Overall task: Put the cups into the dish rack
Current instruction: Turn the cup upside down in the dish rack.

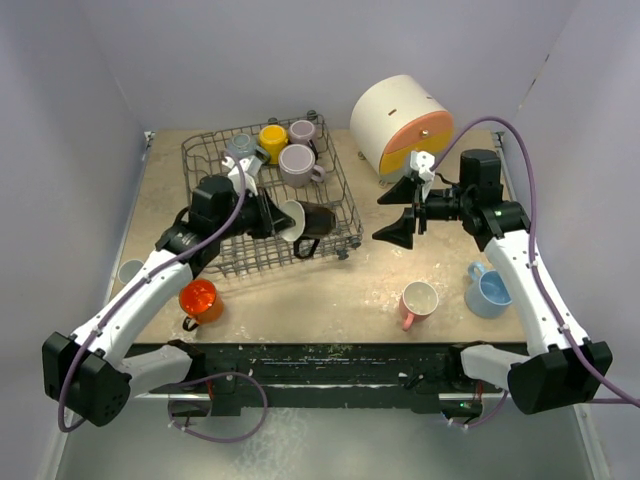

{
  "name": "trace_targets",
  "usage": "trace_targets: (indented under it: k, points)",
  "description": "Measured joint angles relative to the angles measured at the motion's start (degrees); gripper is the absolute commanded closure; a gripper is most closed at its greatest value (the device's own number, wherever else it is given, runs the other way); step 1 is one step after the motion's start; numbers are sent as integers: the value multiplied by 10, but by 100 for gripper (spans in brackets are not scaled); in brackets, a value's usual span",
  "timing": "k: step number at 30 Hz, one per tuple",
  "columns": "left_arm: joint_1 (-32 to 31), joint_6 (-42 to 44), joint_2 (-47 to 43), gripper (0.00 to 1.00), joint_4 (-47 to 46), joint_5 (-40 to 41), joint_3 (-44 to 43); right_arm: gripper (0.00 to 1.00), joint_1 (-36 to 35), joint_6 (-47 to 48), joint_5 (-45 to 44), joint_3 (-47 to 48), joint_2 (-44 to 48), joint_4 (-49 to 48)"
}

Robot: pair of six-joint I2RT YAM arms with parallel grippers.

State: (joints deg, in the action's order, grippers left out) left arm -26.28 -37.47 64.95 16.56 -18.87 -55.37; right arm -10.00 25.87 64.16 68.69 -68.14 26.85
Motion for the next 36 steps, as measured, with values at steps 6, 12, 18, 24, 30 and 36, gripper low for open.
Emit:
trace_targets:
  k: [6, 12, 18, 24, 30, 36]
  points:
    - [31, -50, 0, 100, -123, -35, 7, 14, 0, -14, 1, 0, 0, -9]
    - [40, -116, 17, 100, -284, -58, 43, 14, 0, -39, 3, 0, 7, -32]
    - [41, -159, 42, 100, -393, -60, 47, 14, -1, -85, 8, -1, 26, -75]
    - [41, -202, 74, 100, -501, -60, 37, 14, -7, -145, 13, -10, 44, -152]
    - [41, -247, 111, 100, -585, -53, 13, 14, -15, -238, 10, -25, 47, -250]
    - [28, -299, 142, 100, -659, -21, 8, 13, -38, -384, -7, -43, 44, -384]
